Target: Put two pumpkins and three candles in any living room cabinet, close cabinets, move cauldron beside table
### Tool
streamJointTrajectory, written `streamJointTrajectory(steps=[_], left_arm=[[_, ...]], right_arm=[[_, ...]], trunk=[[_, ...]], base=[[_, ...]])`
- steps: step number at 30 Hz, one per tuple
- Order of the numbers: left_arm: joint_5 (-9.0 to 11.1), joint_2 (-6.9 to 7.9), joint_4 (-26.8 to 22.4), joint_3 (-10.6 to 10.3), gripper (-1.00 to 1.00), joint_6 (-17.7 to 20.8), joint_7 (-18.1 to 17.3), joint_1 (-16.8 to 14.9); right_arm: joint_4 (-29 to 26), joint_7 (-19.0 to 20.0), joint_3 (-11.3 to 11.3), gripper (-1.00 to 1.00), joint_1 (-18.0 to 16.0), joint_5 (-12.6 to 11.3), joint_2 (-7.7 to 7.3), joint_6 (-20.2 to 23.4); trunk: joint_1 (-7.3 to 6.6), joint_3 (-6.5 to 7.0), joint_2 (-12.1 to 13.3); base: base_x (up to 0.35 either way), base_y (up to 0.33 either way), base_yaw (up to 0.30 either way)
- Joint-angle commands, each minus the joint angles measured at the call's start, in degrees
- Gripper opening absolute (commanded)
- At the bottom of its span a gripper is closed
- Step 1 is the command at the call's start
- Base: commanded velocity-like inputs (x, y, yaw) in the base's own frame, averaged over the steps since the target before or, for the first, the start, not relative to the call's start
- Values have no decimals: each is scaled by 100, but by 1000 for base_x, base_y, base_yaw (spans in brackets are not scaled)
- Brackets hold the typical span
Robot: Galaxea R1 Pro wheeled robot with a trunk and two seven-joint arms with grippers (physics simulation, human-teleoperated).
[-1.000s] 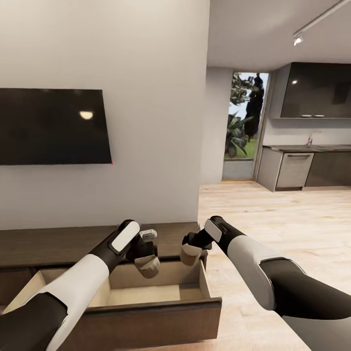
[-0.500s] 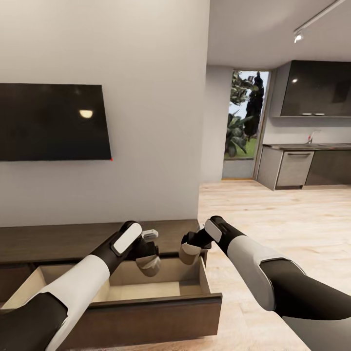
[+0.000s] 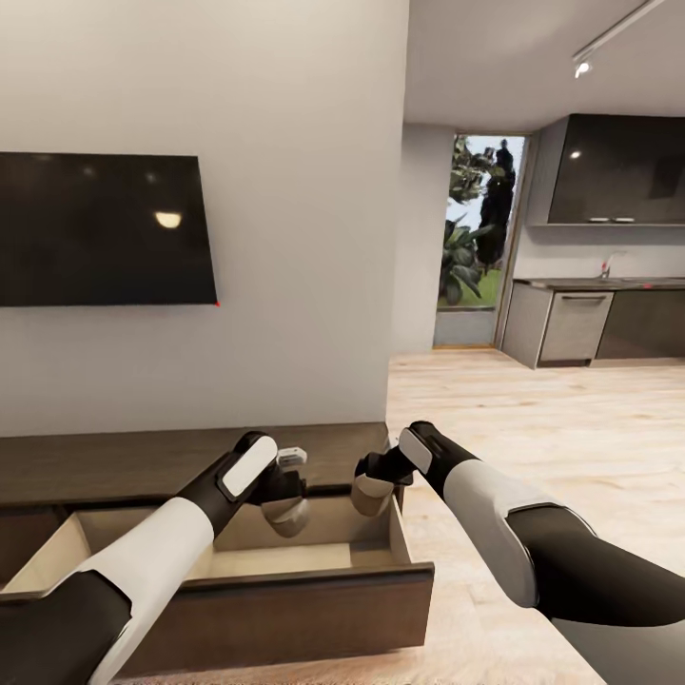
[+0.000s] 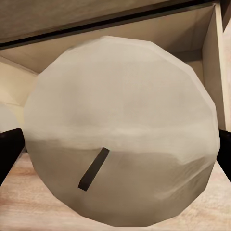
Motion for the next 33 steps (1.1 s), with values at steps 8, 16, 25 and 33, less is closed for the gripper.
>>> streamJointTrajectory(steps=[8,16,25,33], left_arm=[[-4,-3,-7,-20,-100,-72,41,-10],[-59,-1,-7,-19,-100,-75,43,-9],[-61,-6,-8,-12,-100,-182,38,-8],[-58,-48,-15,-19,-100,-299,37,-8]], right_arm=[[-2,-43,87,-100,-3,-64,0,21],[29,-44,174,-100,-3,-64,0,-211],[42,-36,181,-100,-3,-56,0,-358],[26,-36,353,-100,30,-55,0,-391]], trunk=[[176,-150,-326],[351,-294,-647],[549,-456,-1008],[725,-599,-1328]], base=[[0,0,0],[0,0,0],[0,0,0],[0,0,0]])
